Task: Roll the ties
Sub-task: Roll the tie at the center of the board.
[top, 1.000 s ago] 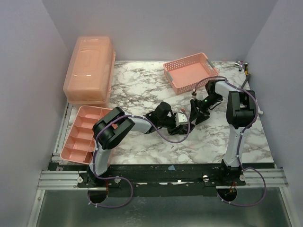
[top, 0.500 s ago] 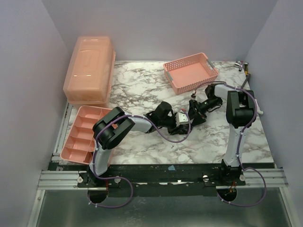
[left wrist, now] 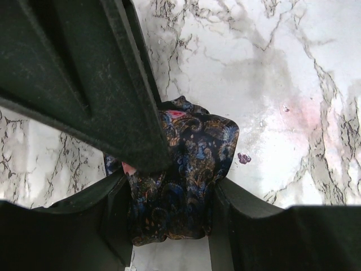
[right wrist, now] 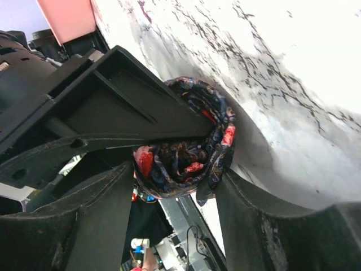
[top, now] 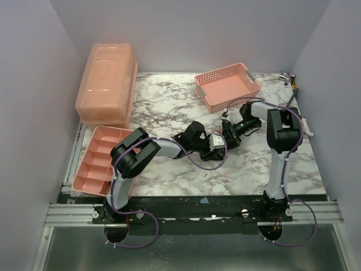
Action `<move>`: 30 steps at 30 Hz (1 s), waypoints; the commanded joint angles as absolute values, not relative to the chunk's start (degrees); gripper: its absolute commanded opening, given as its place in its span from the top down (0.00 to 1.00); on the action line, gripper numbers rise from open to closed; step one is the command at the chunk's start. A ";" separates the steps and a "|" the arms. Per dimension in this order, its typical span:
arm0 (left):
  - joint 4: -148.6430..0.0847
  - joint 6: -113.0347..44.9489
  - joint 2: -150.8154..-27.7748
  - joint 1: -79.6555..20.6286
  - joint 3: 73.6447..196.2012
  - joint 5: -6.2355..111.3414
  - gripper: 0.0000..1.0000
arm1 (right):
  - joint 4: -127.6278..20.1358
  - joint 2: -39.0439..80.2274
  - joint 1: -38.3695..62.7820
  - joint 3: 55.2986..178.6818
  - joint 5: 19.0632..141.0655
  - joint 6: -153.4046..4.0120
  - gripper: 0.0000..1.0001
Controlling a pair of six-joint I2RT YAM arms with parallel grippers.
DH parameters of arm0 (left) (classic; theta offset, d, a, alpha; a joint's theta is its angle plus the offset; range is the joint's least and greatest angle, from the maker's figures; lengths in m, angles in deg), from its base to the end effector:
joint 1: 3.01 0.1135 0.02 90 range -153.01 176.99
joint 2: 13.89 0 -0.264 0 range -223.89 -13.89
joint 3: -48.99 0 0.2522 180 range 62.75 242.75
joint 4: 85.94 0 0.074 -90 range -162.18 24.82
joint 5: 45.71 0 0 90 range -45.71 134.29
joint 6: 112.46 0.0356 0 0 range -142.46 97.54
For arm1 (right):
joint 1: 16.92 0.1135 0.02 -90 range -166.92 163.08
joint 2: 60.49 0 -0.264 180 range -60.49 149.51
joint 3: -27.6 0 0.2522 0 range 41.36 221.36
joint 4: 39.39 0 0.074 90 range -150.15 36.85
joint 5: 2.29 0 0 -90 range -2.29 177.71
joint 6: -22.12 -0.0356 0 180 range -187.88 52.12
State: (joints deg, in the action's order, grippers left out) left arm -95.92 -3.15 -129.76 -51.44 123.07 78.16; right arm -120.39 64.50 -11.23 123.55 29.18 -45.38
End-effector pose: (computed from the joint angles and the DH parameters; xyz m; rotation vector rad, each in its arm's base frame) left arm 0.2580 -0.3208 0.1284 1.4856 1.5662 -0.9250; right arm 0.3554 0.0659 0.1204 0.3790 -2.5544 -1.4909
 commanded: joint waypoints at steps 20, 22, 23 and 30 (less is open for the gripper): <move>-106.36 -7.03 -124.53 -50.30 112.37 78.46 0.02 | -117.23 60.99 -10.61 120.61 31.44 -46.38 0.99; -109.77 -7.62 -122.83 -50.30 110.70 78.07 0.01 | -117.47 60.10 -10.35 120.26 31.09 -45.79 0.99; -111.22 -7.73 -122.23 -50.37 110.10 77.64 0.01 | -117.49 59.62 -10.18 120.08 30.74 -45.50 0.99; -105.66 -6.42 -126.03 -51.64 114.05 72.19 0.02 | -116.43 56.79 -7.83 117.97 29.20 -45.10 0.99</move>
State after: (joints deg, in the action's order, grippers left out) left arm -108.36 -6.61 -123.75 -50.69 110.39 77.44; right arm -117.55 59.45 -9.15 119.09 30.67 -46.34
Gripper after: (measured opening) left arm 0.985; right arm 0.035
